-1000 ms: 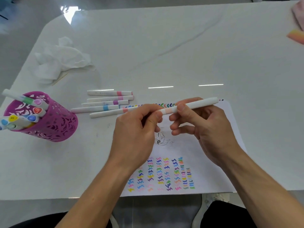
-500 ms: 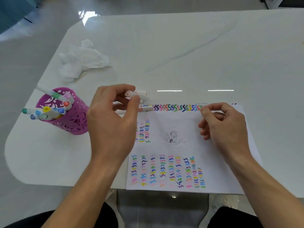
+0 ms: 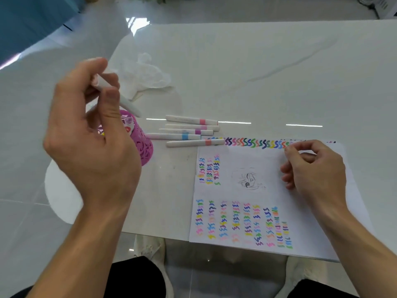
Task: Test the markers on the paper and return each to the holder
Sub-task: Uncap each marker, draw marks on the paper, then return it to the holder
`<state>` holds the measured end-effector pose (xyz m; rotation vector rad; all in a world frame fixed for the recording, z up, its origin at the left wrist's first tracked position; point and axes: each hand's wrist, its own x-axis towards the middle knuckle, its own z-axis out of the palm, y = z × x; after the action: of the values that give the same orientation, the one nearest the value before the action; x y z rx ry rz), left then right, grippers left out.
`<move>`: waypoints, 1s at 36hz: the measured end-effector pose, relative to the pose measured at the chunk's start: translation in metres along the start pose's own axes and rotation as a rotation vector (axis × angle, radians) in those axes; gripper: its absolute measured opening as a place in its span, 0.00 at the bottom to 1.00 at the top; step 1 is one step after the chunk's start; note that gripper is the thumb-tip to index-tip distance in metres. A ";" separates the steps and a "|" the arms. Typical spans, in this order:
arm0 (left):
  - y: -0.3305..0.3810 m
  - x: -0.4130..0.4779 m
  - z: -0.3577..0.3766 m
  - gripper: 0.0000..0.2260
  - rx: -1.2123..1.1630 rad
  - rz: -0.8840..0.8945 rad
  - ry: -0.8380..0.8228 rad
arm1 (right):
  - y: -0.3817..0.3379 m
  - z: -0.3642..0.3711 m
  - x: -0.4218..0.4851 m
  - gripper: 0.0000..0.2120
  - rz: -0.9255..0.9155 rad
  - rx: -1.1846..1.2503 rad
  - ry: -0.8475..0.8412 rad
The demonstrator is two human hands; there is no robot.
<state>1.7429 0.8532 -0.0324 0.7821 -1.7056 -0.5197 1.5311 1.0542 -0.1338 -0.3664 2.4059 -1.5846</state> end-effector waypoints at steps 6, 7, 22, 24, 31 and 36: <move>-0.003 -0.002 0.000 0.12 0.111 -0.023 -0.057 | 0.000 0.002 0.000 0.06 0.000 -0.004 -0.001; -0.003 -0.003 0.000 0.13 0.143 -0.035 -0.075 | 0.000 0.002 0.000 0.06 -0.002 -0.008 -0.002; -0.013 -0.008 -0.001 0.14 0.570 -0.063 -0.298 | 0.002 0.003 0.002 0.06 -0.013 -0.010 0.003; -0.013 -0.009 0.001 0.14 0.606 -0.051 -0.335 | 0.002 0.003 0.003 0.06 -0.012 -0.007 0.004; -0.012 -0.013 0.004 0.16 0.624 -0.050 -0.361 | 0.002 0.003 0.001 0.06 -0.017 -0.008 0.001; -0.009 -0.013 0.004 0.18 0.575 0.034 -0.320 | 0.001 0.002 0.000 0.06 -0.015 -0.007 0.000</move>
<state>1.7435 0.8561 -0.0486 1.1164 -2.2026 -0.1235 1.5319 1.0526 -0.1355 -0.3869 2.4141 -1.5832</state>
